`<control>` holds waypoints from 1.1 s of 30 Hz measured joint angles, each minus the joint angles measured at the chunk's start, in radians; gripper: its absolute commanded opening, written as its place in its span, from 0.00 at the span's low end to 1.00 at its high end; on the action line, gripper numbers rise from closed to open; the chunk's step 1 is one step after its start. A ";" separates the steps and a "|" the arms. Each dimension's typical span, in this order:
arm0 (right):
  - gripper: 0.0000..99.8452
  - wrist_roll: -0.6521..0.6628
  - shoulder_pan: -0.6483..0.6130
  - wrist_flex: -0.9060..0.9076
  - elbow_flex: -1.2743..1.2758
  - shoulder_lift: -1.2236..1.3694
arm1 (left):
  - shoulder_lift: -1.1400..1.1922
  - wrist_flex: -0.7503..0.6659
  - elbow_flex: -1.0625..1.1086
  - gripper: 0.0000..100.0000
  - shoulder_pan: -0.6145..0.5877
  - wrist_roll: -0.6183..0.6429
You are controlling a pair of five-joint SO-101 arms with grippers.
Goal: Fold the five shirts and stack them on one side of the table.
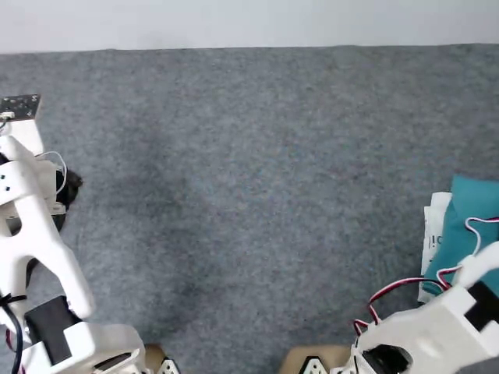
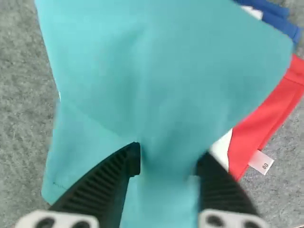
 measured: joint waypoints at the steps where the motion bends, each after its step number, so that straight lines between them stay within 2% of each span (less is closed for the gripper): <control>1: 0.33 -0.018 0.000 0.000 -0.011 -0.003 | 0.000 0.000 0.000 0.01 0.000 0.000; 8: 0.23 -0.071 -0.034 0.040 -0.032 -0.103 | 0.000 0.000 0.052 0.01 0.014 0.000; 15: 0.00 -0.054 -0.087 0.137 -0.032 -0.121 | 0.000 0.000 0.060 0.01 0.063 0.000; 21: 0.01 0.014 -0.081 0.123 -0.020 -0.031 | 0.000 0.000 0.060 0.01 0.069 0.000; 27: 0.01 0.032 -0.005 0.029 -0.020 0.025 | -0.064 0.000 0.060 0.01 0.069 0.000; 33: 0.01 0.087 0.049 0.012 -0.020 0.034 | -0.087 0.000 0.061 0.01 0.069 0.000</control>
